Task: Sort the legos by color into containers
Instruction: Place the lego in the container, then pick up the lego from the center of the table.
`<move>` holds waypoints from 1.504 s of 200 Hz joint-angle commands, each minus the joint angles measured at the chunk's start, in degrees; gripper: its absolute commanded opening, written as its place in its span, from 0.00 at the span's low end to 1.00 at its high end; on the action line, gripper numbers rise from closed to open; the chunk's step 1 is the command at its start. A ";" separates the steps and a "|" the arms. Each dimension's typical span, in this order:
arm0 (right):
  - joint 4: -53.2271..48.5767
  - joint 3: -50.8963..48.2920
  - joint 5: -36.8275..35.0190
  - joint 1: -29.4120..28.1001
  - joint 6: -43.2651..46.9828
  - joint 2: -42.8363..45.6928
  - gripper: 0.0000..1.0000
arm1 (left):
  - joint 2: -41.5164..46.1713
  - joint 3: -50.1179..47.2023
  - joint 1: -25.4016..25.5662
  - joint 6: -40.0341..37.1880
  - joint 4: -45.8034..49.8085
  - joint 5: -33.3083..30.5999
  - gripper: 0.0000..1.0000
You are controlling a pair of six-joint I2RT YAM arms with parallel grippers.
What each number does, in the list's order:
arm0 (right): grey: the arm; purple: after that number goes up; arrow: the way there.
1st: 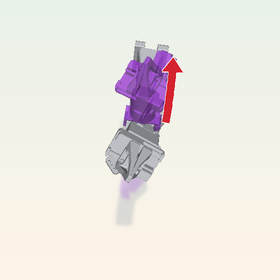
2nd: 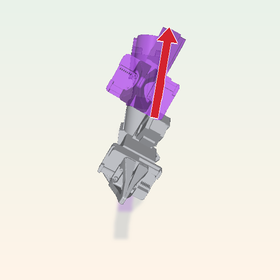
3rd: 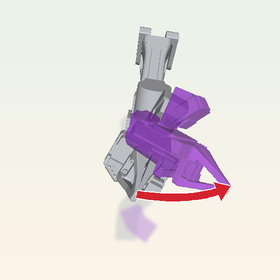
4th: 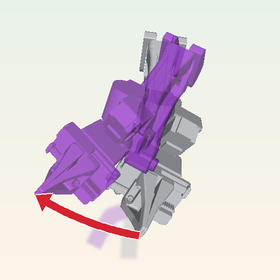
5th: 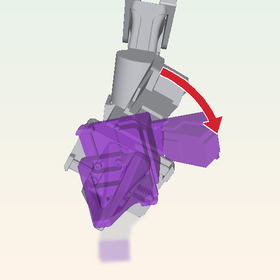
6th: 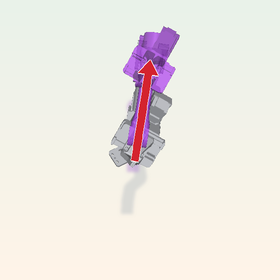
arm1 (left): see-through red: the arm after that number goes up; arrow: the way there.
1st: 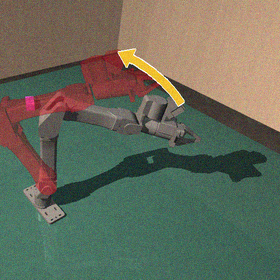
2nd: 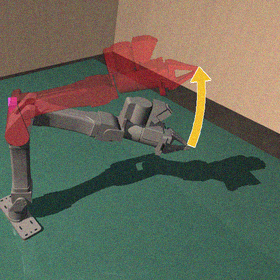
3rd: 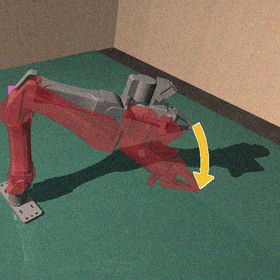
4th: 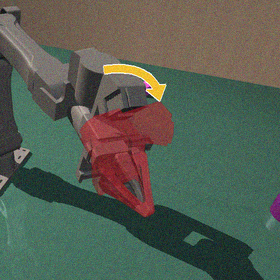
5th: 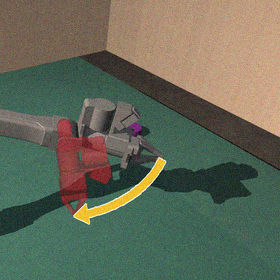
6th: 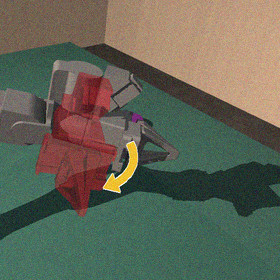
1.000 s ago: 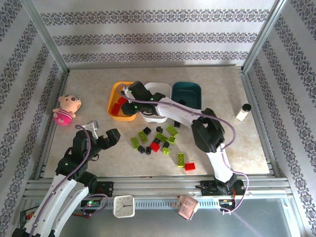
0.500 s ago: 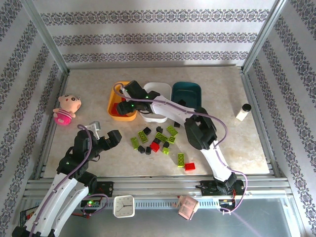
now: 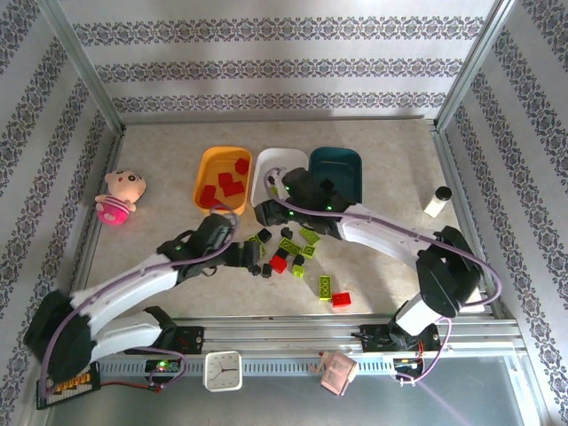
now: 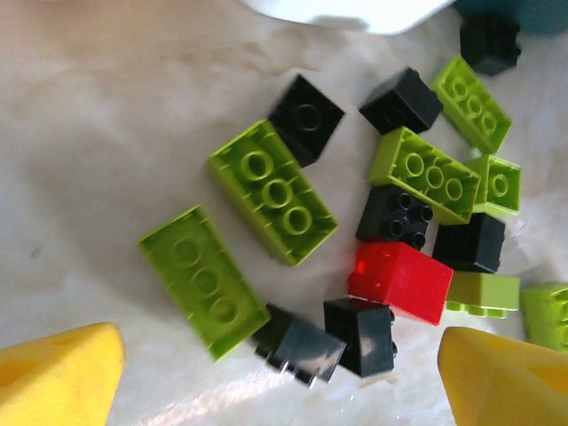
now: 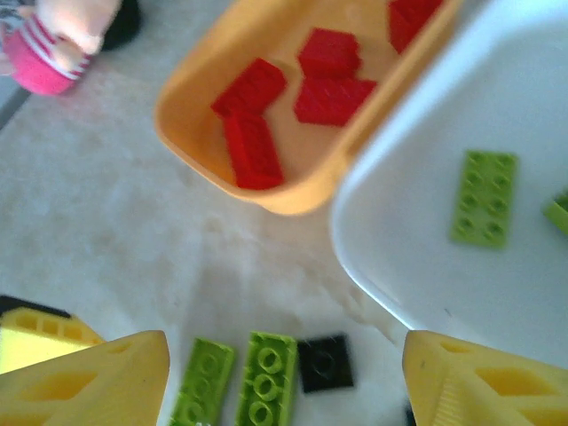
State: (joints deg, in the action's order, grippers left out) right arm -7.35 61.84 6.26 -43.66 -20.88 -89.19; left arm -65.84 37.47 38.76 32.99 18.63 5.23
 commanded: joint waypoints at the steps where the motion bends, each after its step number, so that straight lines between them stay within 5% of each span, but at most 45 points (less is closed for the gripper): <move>1: 2.80 -5.86 -1.93 1.43 -2.29 5.87 0.70 | -10.07 7.99 2.03 -9.82 -0.31 -7.00 0.90; 53: 2.74 -15.01 -2.74 5.00 -3.48 16.83 0.70 | -25.96 20.07 2.46 -19.79 4.99 -10.27 0.81; 133: 1.14 -18.68 -2.33 9.64 -3.83 24.83 0.71 | -35.53 25.79 1.81 -22.54 6.00 -9.06 0.72; 231: 0.28 -19.09 -2.22 11.58 -4.08 27.73 0.71 | -38.35 25.97 1.22 -22.53 5.32 -7.76 0.47; 301: 0.06 -21.82 -3.51 13.37 -5.37 30.53 0.71 | -27.11 26.02 3.07 -20.09 5.71 -6.77 0.34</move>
State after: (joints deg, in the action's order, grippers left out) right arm -7.01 41.69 4.49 -31.22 -24.82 -60.88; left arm -99.81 62.13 40.51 11.55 22.76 -2.33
